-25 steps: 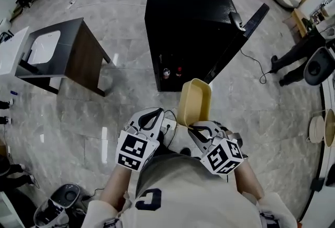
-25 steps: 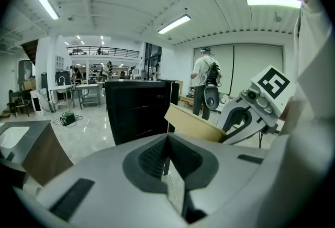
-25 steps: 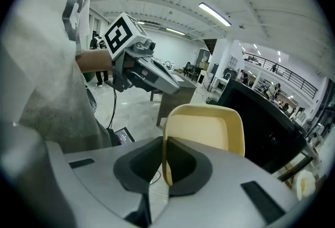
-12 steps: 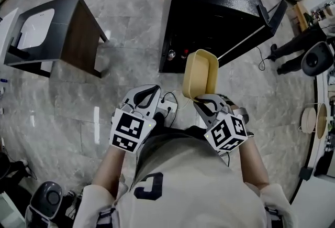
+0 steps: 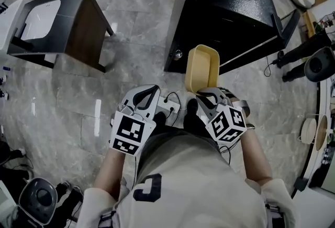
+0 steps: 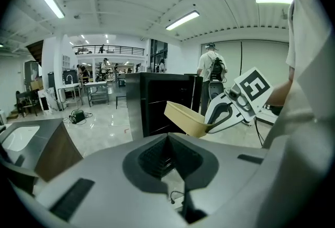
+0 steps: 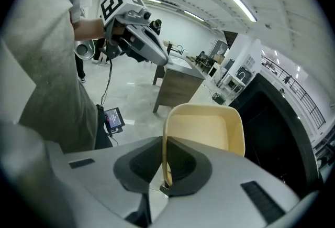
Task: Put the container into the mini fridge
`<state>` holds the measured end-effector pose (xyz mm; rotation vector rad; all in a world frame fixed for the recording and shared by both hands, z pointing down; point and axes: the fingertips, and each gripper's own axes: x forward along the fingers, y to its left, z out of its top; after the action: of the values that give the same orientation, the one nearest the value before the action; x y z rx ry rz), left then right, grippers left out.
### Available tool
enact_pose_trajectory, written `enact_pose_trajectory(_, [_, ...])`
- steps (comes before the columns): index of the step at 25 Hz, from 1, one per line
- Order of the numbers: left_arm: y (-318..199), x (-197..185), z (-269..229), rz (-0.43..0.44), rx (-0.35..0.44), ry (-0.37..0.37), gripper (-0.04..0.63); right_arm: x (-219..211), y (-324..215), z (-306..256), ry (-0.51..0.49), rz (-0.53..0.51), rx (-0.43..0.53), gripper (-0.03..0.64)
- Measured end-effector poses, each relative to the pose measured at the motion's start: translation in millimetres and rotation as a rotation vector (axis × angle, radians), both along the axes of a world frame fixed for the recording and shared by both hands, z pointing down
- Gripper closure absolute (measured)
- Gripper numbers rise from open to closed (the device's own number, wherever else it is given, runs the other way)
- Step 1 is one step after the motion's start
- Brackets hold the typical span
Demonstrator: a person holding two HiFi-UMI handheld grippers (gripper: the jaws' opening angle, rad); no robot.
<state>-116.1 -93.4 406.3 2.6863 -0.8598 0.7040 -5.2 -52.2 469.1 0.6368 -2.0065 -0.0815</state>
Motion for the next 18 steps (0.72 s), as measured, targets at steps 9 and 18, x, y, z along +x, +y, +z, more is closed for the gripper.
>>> enact_pose_trajectory(9, [-15.8,53.2,-6.9,-0.106,-0.032,0.014,0.540,46.0,-32.3,20.9,-0.011,-0.085,-0.052,0.580])
enact_pose_trajectory(18, [-27.5,78.6,6.0,-0.164,-0.050,-0.031,0.540,73.4,-55.3,45.9,0.010,-0.157,-0.087,0.580])
